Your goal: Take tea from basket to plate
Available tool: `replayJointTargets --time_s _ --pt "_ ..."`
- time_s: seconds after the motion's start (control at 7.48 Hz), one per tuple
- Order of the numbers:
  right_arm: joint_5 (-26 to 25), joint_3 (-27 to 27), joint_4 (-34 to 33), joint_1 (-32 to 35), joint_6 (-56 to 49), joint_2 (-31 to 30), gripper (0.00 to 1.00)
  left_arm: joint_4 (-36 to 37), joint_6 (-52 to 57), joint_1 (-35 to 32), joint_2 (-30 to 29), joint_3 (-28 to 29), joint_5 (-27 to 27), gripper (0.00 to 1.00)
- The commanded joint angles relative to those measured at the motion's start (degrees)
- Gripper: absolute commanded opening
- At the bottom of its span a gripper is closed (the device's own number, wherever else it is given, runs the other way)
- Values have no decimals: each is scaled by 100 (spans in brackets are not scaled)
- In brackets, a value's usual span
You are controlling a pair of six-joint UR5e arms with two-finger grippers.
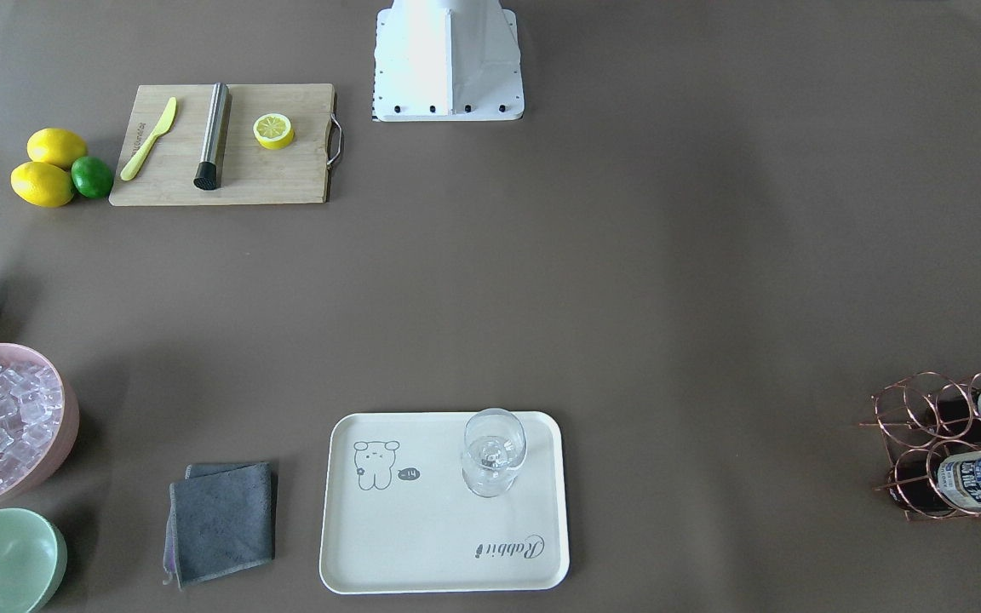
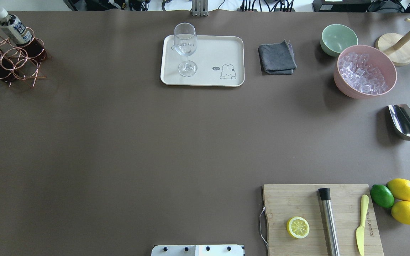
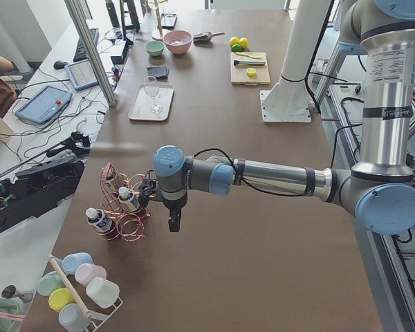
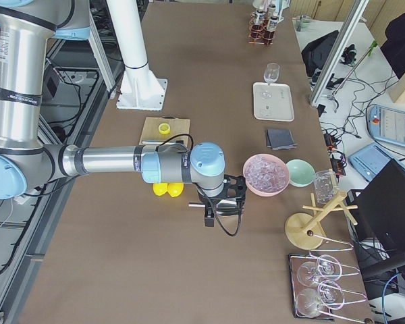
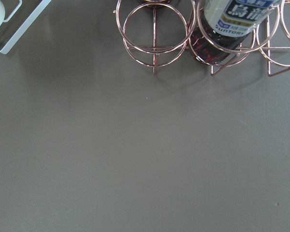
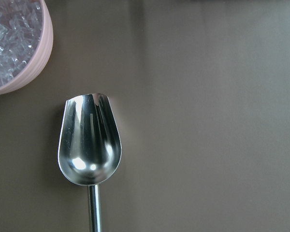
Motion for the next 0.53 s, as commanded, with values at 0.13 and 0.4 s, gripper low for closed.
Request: replayJointTargets --time_s 0.13,0.4 --pt "521 49 700 -150 49 0 100 11 -1706 -22 -121 24 -1 99" --pt "1267 102 1005 -534 58 18 100 779 -2576 -406 -270 -142 -18 99"
